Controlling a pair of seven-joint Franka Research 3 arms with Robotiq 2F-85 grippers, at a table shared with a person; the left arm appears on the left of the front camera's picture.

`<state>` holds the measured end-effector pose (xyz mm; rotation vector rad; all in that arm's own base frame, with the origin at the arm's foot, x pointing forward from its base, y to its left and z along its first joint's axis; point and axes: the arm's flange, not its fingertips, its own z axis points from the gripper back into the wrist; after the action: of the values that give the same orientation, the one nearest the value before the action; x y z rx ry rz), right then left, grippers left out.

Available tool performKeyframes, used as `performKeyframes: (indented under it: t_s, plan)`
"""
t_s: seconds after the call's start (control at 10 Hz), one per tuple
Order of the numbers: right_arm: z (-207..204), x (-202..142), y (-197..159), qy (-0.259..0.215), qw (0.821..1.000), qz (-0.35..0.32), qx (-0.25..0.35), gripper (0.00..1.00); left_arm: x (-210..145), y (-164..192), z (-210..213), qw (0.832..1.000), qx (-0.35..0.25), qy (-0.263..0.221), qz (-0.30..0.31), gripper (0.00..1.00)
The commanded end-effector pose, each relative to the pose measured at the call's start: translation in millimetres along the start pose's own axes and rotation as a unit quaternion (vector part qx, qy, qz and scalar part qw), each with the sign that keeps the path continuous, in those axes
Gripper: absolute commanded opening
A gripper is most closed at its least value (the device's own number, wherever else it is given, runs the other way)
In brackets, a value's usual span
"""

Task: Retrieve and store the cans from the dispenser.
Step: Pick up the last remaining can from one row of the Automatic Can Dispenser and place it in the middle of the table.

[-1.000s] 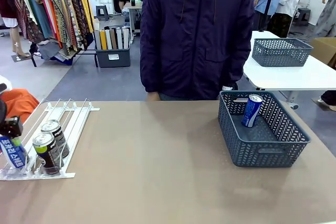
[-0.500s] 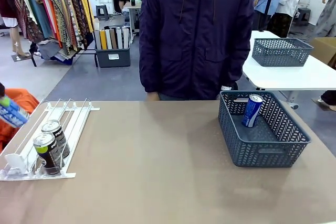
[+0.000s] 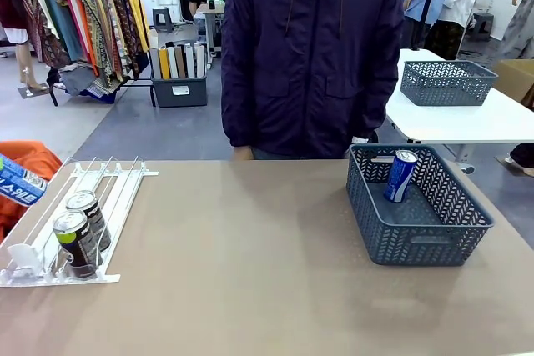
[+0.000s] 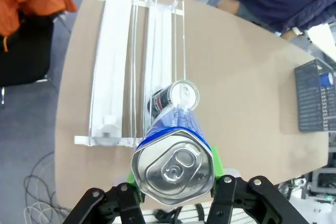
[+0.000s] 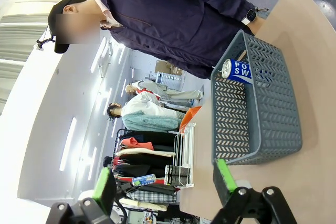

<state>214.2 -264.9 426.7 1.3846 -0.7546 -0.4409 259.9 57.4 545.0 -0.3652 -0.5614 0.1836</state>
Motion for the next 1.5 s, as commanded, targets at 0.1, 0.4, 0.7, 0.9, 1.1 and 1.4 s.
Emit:
performKeyframes:
  t_s: [0.1, 0.4, 0.7, 0.9, 1.1, 1.4]
  plan:
    - [0, 3, 5, -0.003, 1.0, -0.003, 0.003, 1.0, 3, -14, 12, 0.999, 0.022, -0.035, -0.014, 0.0]
    - [0, 3, 5, -0.003, 1.0, -0.003, 0.003, 1.0, 0, -11, 8, 1.0, 0.016, -0.021, -0.015, 0.0]
    - [0, 3, 5, -0.003, 1.0, -0.003, 0.003, 1.0, 36, -60, -27, 0.996, -0.021, 0.02, -0.078, 0.0]
    - [0, 3, 5, -0.003, 1.0, -0.003, 0.003, 1.0, 43, -131, -63, 0.986, -0.015, 0.044, -0.16, 0.0]
    - [0, 3, 5, -0.003, 1.0, -0.003, 0.003, 1.0, 32, -213, -117, 0.976, -0.01, 0.074, -0.206, 0.0]
    - [0, 3, 5, -0.003, 1.0, -0.003, 0.003, 1.0, -7, -327, -201, 0.957, 0.02, 0.128, -0.258, 0.0]
